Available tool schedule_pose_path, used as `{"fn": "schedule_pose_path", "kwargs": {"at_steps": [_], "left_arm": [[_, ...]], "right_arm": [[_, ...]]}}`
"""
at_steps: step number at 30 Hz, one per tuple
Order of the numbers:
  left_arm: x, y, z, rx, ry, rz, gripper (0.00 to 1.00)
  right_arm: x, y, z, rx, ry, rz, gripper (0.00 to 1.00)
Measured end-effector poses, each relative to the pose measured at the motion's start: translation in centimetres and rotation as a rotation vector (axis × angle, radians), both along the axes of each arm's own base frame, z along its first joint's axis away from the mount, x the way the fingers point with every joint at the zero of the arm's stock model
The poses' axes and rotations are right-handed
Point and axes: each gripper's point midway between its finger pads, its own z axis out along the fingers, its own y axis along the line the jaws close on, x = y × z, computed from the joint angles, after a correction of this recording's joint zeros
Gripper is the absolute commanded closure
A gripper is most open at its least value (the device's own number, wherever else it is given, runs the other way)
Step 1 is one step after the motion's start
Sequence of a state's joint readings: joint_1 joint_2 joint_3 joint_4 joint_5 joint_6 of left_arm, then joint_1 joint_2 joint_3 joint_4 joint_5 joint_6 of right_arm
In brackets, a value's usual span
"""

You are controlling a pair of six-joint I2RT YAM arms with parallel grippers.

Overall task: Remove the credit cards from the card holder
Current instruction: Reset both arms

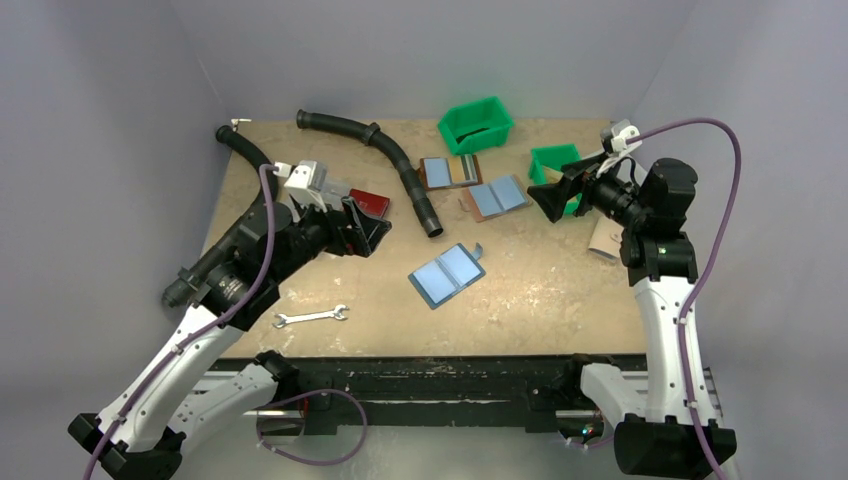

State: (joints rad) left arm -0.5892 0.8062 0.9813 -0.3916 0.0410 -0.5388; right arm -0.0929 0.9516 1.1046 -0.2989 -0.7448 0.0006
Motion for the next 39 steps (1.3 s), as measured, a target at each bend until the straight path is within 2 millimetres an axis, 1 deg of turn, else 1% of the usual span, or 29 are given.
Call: {"fn": "schedule_pose_path", "kwargs": {"at_steps": [7,21,29,39], "left_arm": [[0.0,0.1,0.0,0.000,-0.001,0.004,0.00],[0.0,0.2,-1.6,0.024,0.032,0.009,0.00],[-0.1,0.3,-1.6,0.024,0.031,0.012,0.00],[-0.1,0.5,-2.1,0.031,0.038,0.019,0.00]], "right_arm": [[0.0,0.0,0.0,-0.001,0.000,-0.003,0.01],[0.5,-0.7,-0.1,-0.021,-0.008,-0.046,0.01],[0.7,-0.9,-0.4,-0.022,-0.002,-0.056,0.01],[0.9,-1.2,-0.4,-0.025,-0.006,-0.079,0.01]]}}
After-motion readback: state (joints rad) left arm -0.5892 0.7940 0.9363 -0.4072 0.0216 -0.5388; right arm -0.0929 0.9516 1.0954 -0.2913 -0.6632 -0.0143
